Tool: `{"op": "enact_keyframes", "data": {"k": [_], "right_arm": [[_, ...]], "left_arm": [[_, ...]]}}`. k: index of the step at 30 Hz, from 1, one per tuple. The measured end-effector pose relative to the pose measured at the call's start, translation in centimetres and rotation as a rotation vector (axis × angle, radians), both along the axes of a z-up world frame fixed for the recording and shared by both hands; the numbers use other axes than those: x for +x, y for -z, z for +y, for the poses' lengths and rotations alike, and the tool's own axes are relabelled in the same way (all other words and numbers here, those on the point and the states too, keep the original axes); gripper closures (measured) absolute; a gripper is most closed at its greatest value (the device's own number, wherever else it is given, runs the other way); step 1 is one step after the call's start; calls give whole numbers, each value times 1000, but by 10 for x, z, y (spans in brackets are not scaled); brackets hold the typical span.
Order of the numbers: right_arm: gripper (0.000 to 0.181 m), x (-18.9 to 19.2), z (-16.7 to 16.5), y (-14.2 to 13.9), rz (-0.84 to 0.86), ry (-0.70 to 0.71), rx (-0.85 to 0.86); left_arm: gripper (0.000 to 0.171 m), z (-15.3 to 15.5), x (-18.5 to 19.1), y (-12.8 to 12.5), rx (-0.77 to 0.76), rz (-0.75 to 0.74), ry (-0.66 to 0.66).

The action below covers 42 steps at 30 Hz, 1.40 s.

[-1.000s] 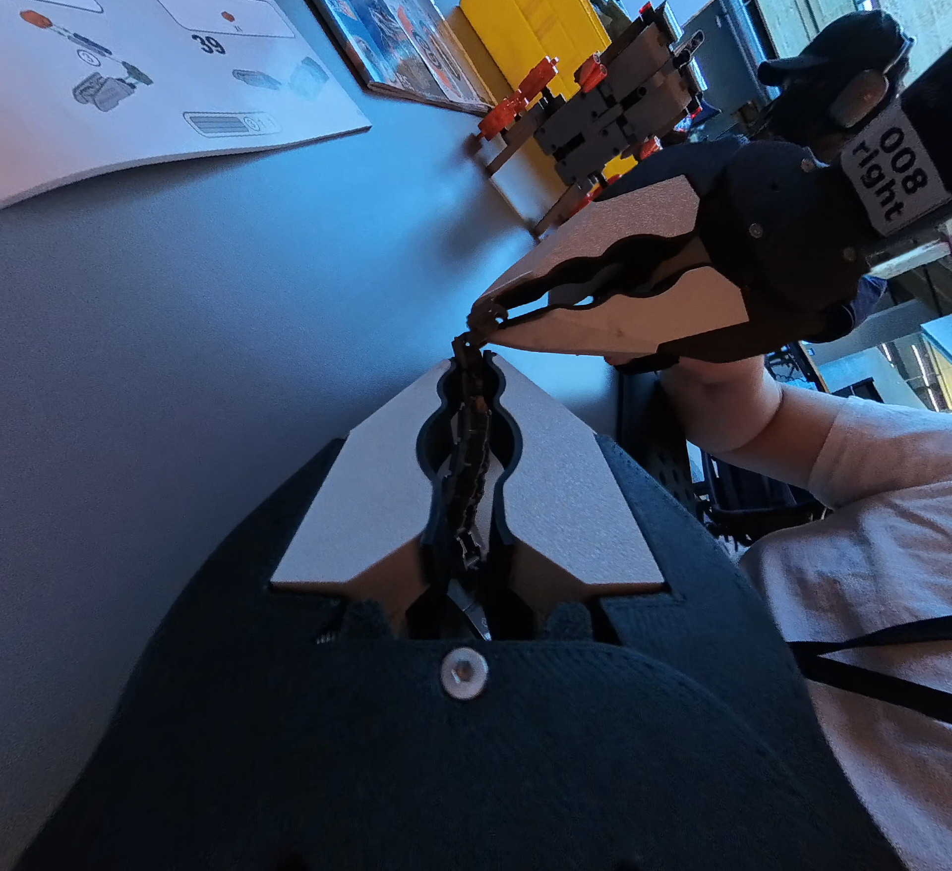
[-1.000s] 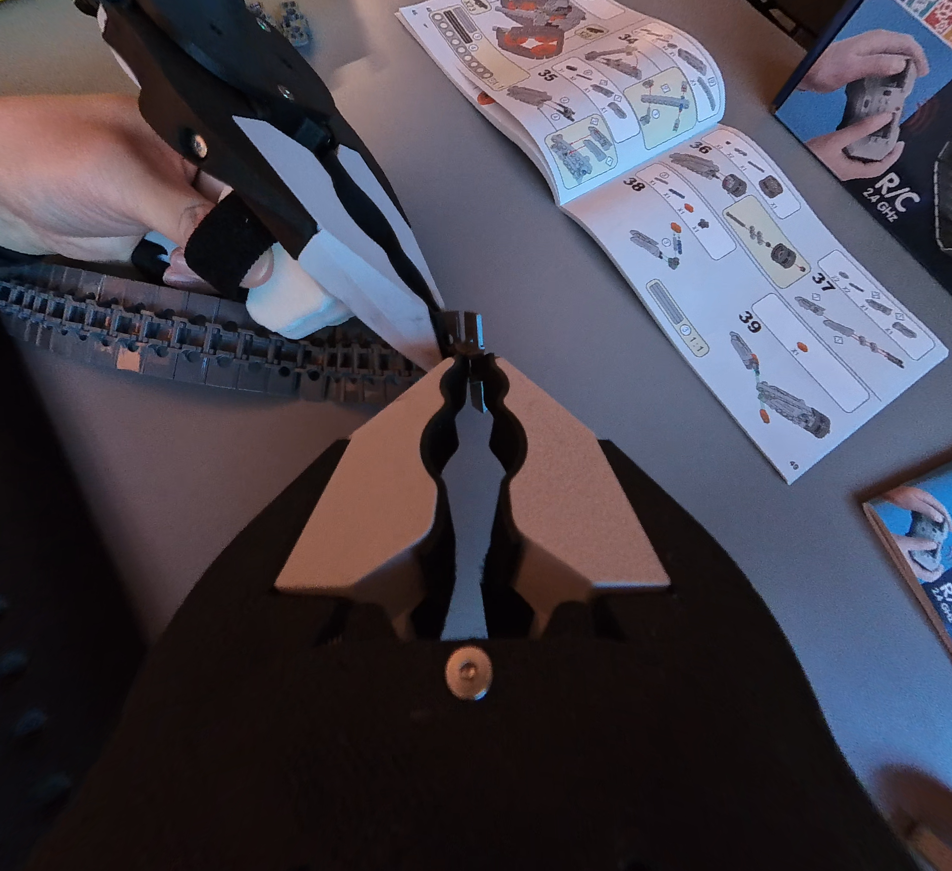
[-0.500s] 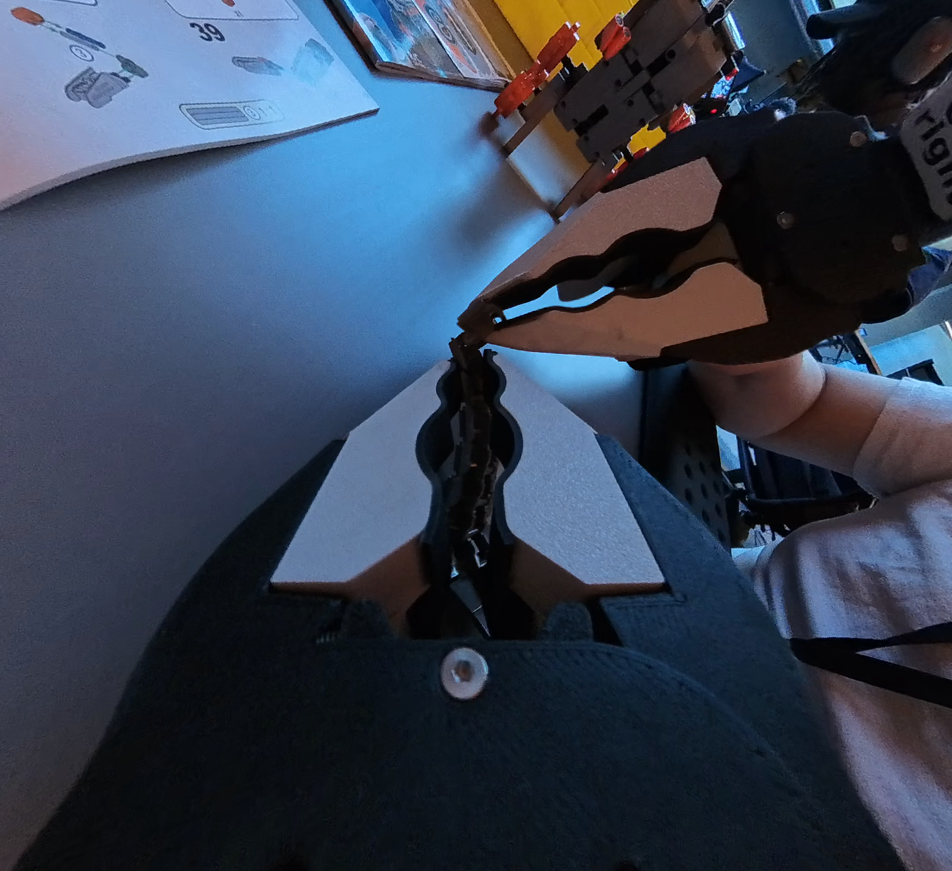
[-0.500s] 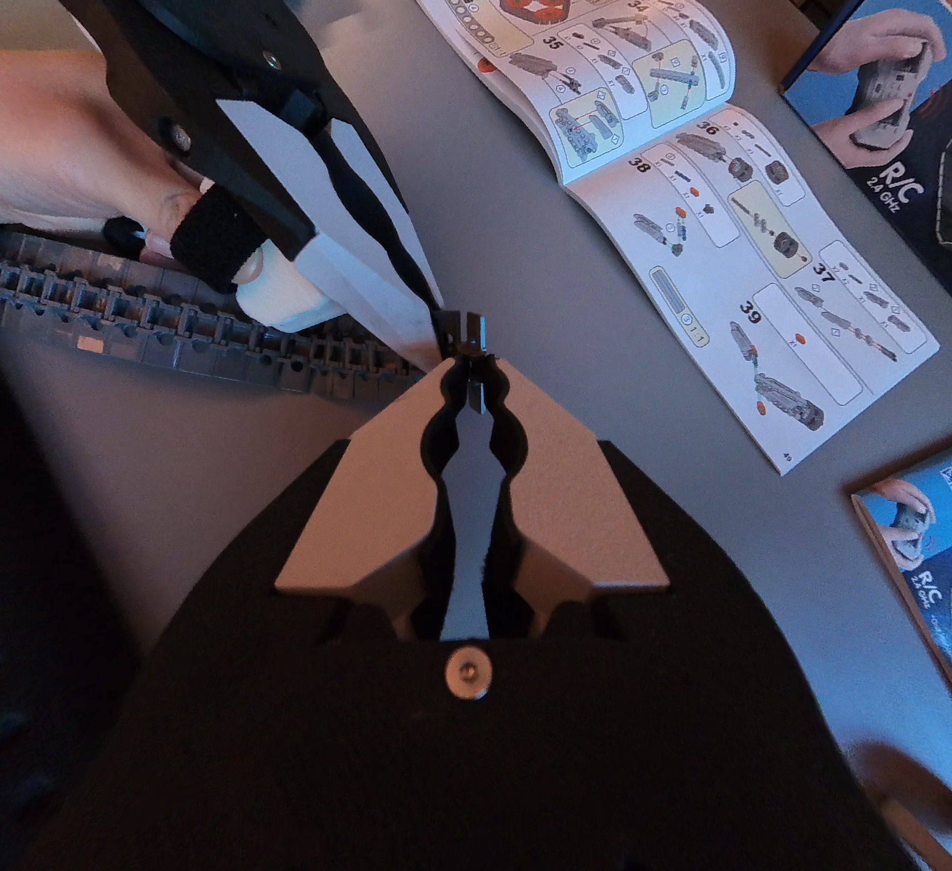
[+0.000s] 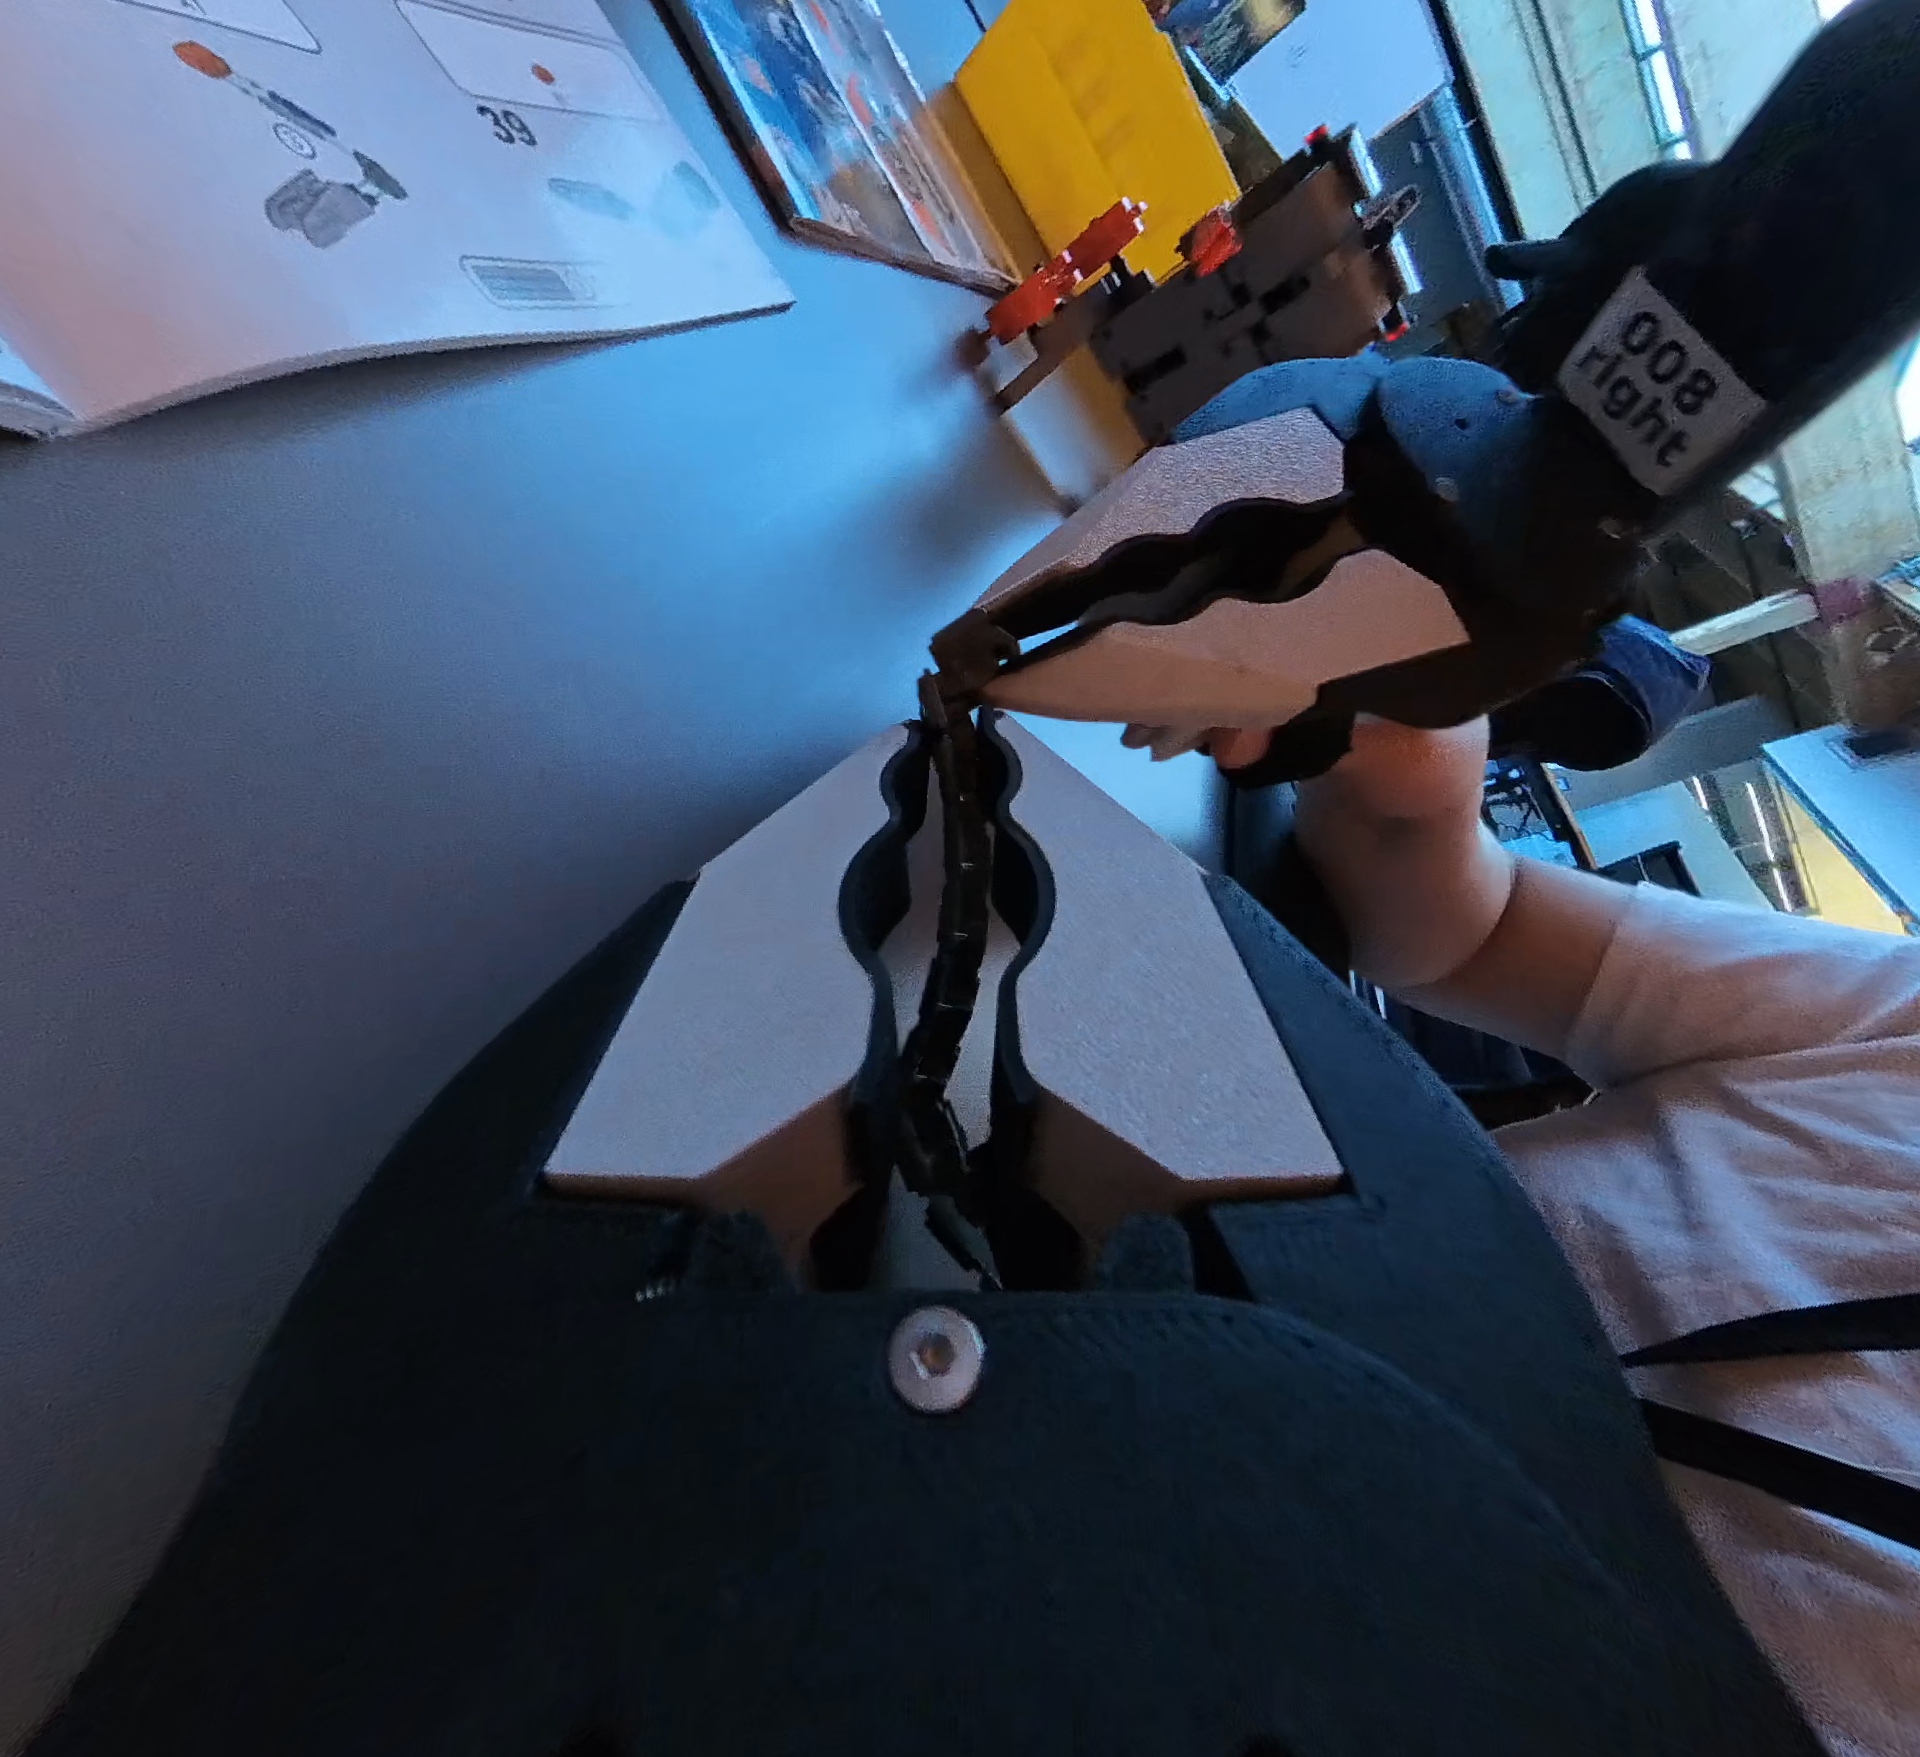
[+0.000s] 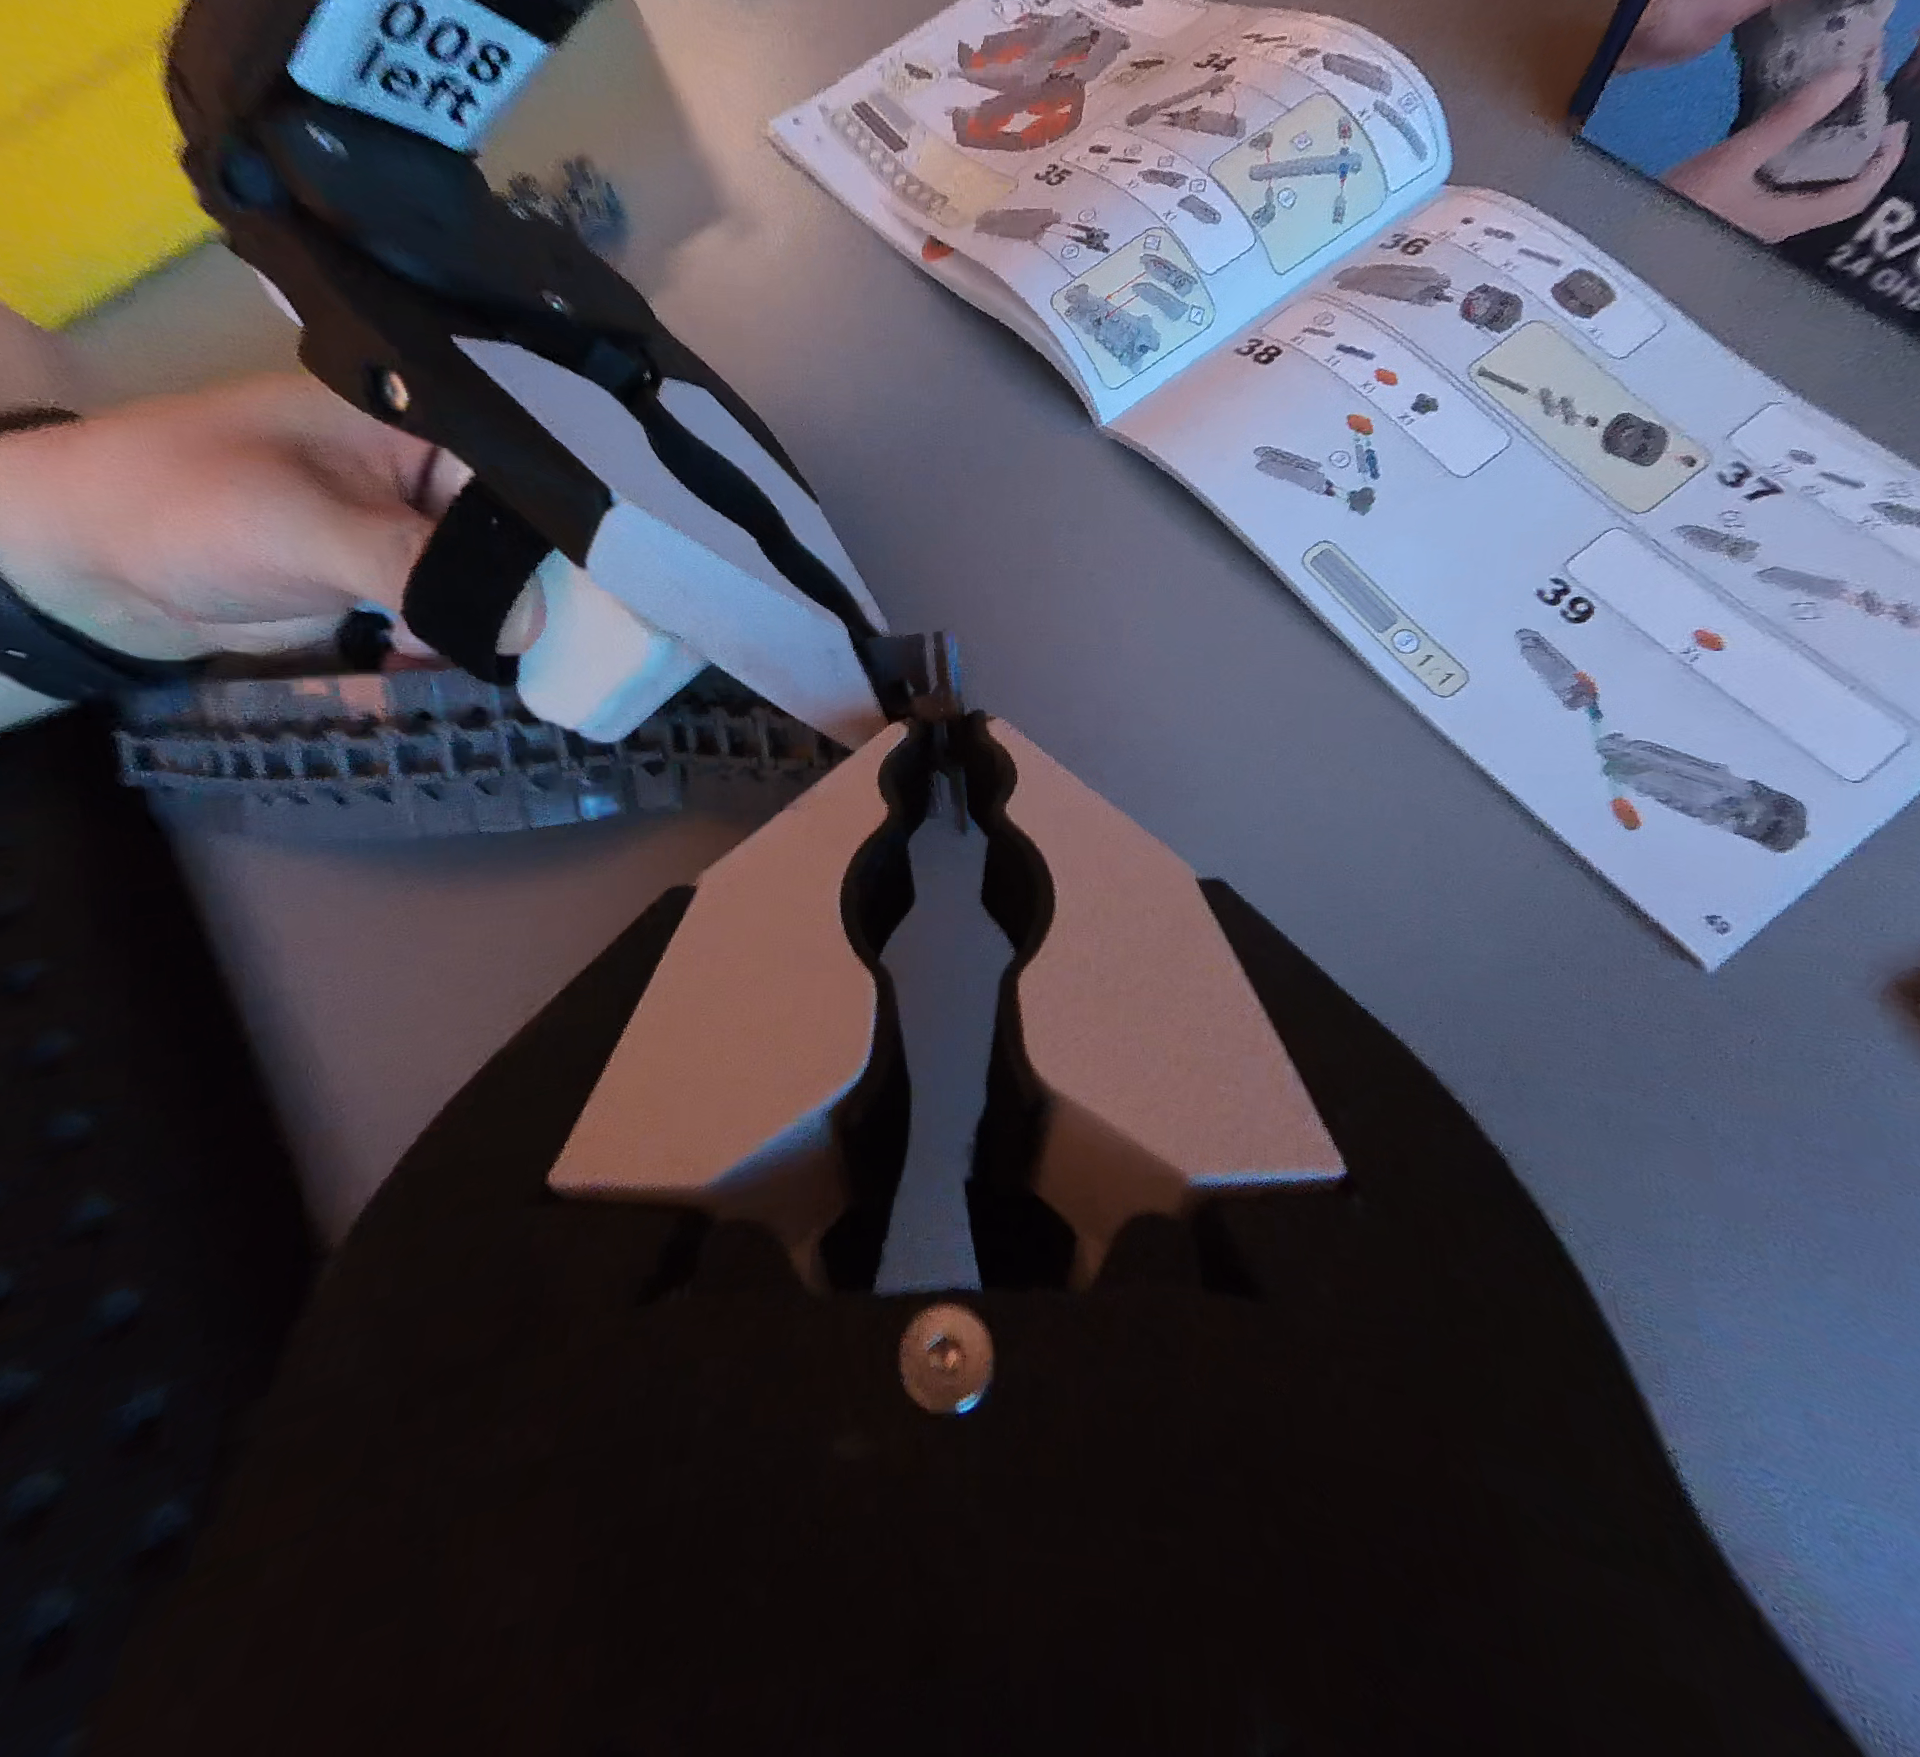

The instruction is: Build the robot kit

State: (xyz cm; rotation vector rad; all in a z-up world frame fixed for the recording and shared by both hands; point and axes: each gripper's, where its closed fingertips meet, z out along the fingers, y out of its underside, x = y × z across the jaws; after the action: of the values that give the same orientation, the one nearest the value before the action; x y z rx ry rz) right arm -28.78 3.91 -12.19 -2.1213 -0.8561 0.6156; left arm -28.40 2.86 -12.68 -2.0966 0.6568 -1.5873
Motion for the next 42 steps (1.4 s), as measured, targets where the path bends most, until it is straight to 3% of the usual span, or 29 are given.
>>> {"op": "enact_keyframes", "data": {"k": [5, 7, 14, 16, 25, 29, 38, 42], "right_arm": [[176, 3, 3, -8, -15, 0, 70], [176, 3, 2, -9, -23, -1, 86], [176, -1, 1, -19, -11, -27, 149], [176, -2, 0, -21, -27, -42, 178], [176, -5, 0, -28, 36, -62, 198], [175, -8, -1, -33, 130, -78, 158], [174, -6, -3, -27, 170, -127, 65], [174, -5, -4, -29, 277, -125, -52]], "left_arm": [[157, -3, -2, -11, -3, -74, 44], [162, -2, -5, -10, -17, -74, 47], [152, -11, 2, -4, 64, 7, 118], [161, -14, 3, -8, 89, -15, 153], [163, -12, 4, -14, 73, -65, 176], [165, -10, 3, -17, 46, -99, 176], [165, -11, 2, -13, -2, -89, 188], [163, -13, 2, -16, -46, -124, 203]]}}
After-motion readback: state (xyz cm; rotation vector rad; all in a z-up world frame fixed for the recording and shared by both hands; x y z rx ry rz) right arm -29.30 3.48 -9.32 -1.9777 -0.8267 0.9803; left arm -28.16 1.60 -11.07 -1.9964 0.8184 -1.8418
